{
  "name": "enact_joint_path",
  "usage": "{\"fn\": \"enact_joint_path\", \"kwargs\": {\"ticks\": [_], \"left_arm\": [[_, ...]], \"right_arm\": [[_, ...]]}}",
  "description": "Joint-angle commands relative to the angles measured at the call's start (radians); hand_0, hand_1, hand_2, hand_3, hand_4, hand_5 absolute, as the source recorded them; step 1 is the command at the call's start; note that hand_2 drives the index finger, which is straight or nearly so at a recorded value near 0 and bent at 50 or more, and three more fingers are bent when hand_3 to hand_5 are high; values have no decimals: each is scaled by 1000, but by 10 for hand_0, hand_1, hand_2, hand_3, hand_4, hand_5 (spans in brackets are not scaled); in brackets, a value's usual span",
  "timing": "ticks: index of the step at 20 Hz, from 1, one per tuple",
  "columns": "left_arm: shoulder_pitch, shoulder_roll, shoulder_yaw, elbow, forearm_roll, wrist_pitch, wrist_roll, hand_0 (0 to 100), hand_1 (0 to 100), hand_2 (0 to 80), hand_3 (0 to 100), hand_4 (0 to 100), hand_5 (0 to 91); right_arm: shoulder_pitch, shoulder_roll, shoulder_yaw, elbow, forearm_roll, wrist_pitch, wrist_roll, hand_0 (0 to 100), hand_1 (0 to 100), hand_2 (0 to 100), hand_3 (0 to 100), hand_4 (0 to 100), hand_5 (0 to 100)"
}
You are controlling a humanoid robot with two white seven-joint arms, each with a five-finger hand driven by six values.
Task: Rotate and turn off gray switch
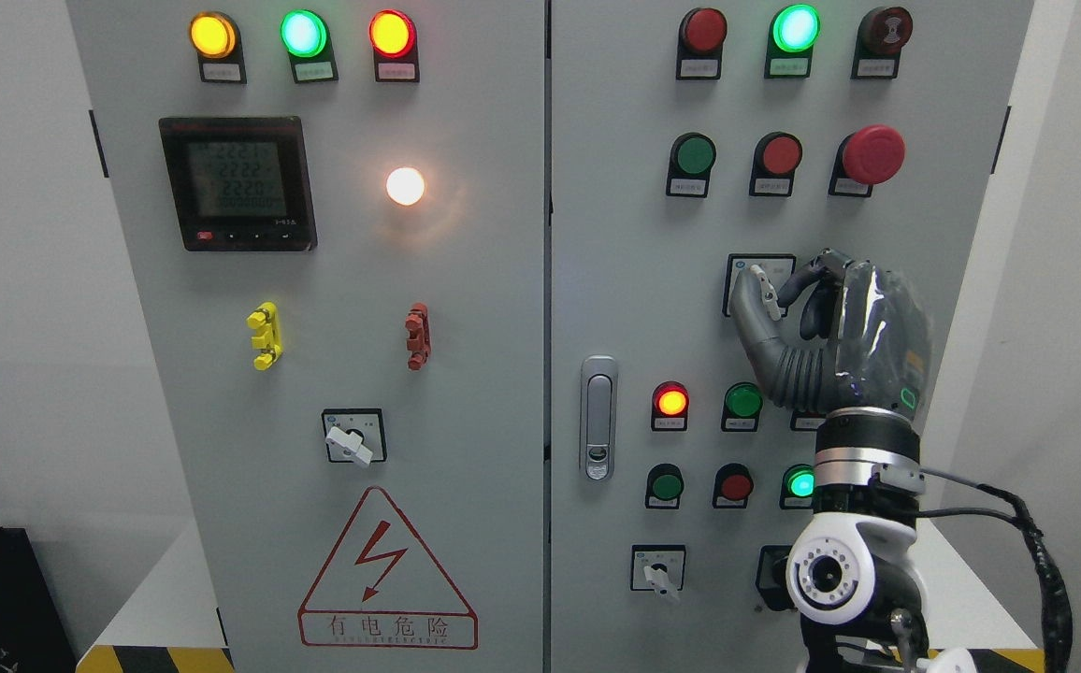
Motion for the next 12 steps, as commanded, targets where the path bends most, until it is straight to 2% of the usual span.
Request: {"fn": "enact_joint_path", "kwargs": {"ticks": [1, 12], "left_arm": [[-9, 0, 8, -25, 20, 0, -1, 120, 389, 0, 0, 0, 0], [-9, 0, 8, -25, 20, 0, 1, 120, 389, 0, 0, 0, 0]], "right_arm": [[0, 0, 0, 0, 0, -1, 0, 443, 455, 718, 1000, 995, 1000], [0, 0, 0, 0, 0, -1, 0, 460, 462, 729, 1000, 1000, 1000]]}}
